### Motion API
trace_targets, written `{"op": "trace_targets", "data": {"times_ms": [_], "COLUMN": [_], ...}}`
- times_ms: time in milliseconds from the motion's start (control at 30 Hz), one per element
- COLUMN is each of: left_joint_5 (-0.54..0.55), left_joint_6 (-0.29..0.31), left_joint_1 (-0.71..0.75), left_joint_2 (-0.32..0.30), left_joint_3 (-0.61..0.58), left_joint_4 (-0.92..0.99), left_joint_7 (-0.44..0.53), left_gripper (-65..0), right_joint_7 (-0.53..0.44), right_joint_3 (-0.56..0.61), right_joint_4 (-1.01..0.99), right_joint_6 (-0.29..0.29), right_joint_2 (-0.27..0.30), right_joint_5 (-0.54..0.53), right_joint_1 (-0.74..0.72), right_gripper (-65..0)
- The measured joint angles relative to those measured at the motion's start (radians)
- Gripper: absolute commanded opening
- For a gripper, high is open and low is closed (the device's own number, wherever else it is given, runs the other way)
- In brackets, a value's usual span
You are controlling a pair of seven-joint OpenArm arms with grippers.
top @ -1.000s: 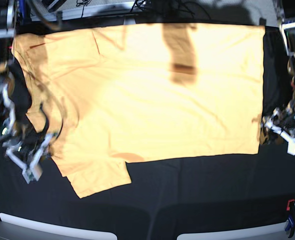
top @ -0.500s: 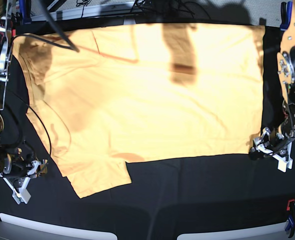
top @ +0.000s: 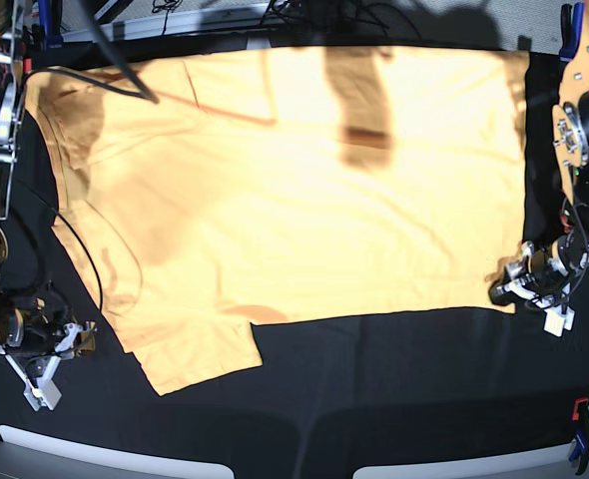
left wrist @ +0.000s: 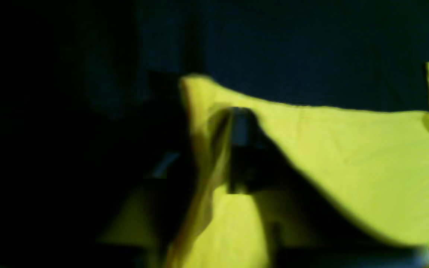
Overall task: Layout the t-shirt on the table in an organized manner, then fold the t-shirt properly
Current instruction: 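Grasp the shirt's side edges near the hem with both grippers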
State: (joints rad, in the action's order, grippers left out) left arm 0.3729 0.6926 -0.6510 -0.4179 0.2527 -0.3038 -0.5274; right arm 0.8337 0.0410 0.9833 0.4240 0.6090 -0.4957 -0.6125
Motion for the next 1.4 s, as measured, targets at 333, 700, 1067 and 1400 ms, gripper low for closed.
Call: {"op": "trace_targets", "data": {"times_ms": [333, 700, 1067, 1400], "left_joint_5": [-0.006, -0.004, -0.003, -0.003], "left_joint_6": [0.000, 0.000, 0.000, 0.000], "left_joint_1": [0.005, 0.005, 0.007, 0.008], "left_joint_2": [0.000, 0.002, 0.002, 0.002], "left_joint_3": [0.000, 0.000, 0.000, 0.000], "left_joint_4": [0.002, 0.003, 0.003, 0.003], "left_joint_7": [0.038, 0.055, 0.056, 0.056], "left_gripper": [-65.0, -65.0, -65.0, -65.0], "right_joint_7": [-0.139, -0.179, -0.181, -0.267], "right_joint_3": [-0.002, 0.056, 0.145, 0.145], "right_joint_4": [-0.151, -0.562, -0.656, -0.656], "right_joint_6": [-0.009, 0.003, 0.027, 0.029], "right_joint_2": [-0.071, -0.154, -0.145, -0.146], "right_joint_5": [0.048, 0.220, 0.247, 0.392], "right_joint_1": [-0.074, -0.284, -0.267, -0.199], "right_gripper": [-47.2, -47.2, -47.2, -47.2]}}
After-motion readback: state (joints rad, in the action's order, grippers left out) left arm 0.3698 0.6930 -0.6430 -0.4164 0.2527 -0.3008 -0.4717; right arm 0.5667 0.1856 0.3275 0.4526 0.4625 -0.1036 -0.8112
